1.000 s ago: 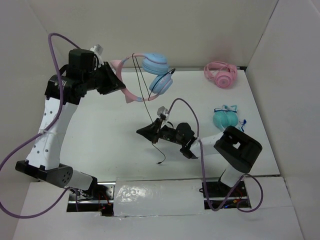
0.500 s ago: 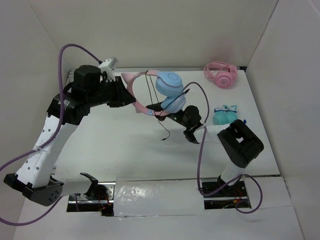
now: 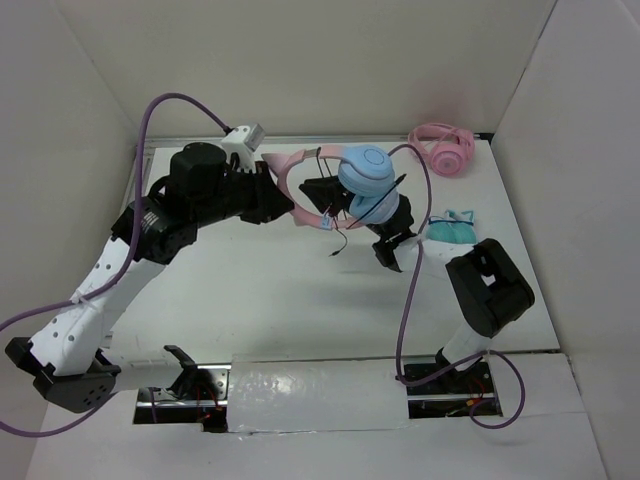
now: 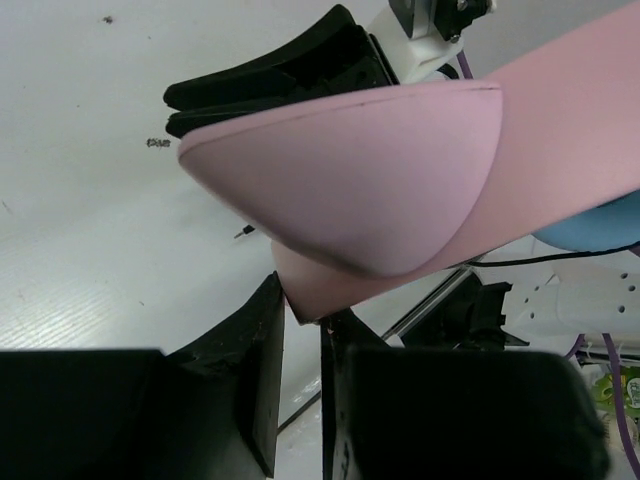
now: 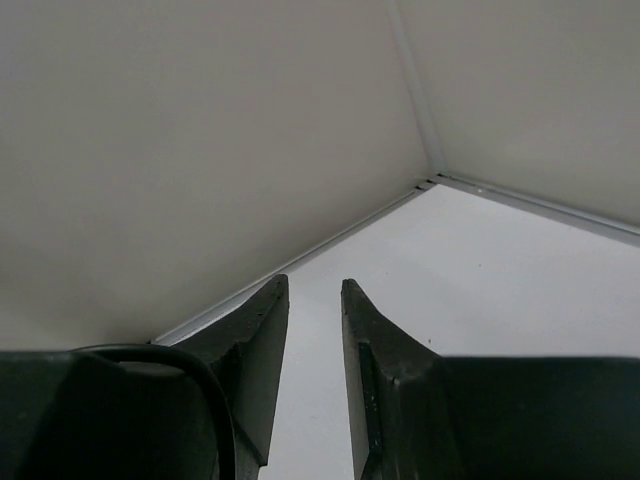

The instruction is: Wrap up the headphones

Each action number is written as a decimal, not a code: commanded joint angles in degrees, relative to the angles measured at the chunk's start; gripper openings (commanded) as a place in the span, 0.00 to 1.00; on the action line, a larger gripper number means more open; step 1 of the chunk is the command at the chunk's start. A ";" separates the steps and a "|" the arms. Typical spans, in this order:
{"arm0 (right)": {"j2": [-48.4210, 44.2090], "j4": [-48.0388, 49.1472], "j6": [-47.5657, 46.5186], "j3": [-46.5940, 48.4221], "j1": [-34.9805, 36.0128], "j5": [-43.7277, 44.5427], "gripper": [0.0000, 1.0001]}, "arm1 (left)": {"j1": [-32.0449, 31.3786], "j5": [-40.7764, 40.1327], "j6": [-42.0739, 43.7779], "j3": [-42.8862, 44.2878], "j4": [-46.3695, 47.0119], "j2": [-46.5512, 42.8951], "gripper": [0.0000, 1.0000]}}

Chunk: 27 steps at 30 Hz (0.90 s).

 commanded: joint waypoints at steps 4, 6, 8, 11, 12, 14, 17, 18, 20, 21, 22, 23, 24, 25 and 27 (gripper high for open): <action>0.80 -1.47 1.90 3.75 -2.09 2.46 0.43 | -3.70 8.81 -1.52 1.13 2.65 -3.09 0.00; 1.32 -1.20 1.90 3.58 -2.35 0.18 0.46 | -3.78 8.46 -1.70 1.40 2.65 -3.09 0.00; 1.41 -1.73 1.81 3.40 -2.53 -2.28 0.55 | -3.70 8.20 -1.69 2.54 2.47 -2.83 0.00; 1.41 -2.00 1.72 1.83 -2.44 -3.43 0.56 | -3.78 6.53 -1.34 5.52 1.95 -1.69 0.00; 1.41 -1.73 1.90 1.38 -2.53 -3.35 0.57 | -3.70 6.53 -1.17 7.10 1.08 -1.42 0.00; 1.50 -2.51 1.37 1.55 -2.62 -4.22 0.57 | -3.78 6.53 -1.08 8.51 0.89 -0.63 0.00; 2.03 -2.18 1.19 1.64 -2.53 -5.19 0.56 | -3.70 6.44 -0.82 10.45 0.37 0.16 0.00; 2.29 -1.21 1.46 1.64 -2.62 -4.93 0.54 | -3.70 6.18 -0.90 10.80 0.02 0.33 0.00; 2.55 -0.51 1.63 2.16 -2.62 -5.71 0.54 | -3.70 6.18 -0.99 10.54 -0.25 0.60 0.00; 2.82 -0.32 1.90 2.60 -2.53 -6.50 0.53 | -3.78 6.18 -1.08 10.45 -0.25 0.77 0.00; 3.08 -0.15 2.68 3.04 -2.53 -7.47 0.54 | -3.79 6.00 -1.17 10.54 -0.77 1.04 0.00; 3.43 -0.76 2.86 3.74 -2.44 -8.70 0.54 | -3.79 5.65 -1.17 10.80 -0.87 1.39 0.00; 3.26 -1.11 3.21 3.75 -2.53 -9.75 0.55 | -3.70 5.47 -1.08 11.85 -1.39 1.65 0.00; 2.91 -1.29 3.13 3.23 -2.44 -10.11 0.55 | -3.70 5.04 -0.99 12.47 -2.00 2.35 0.00; 0.81 -0.42 2.95 -0.71 -2.53 -8.72 0.56 | -3.70 3.37 -0.99 14.05 -4.02 3.32 0.00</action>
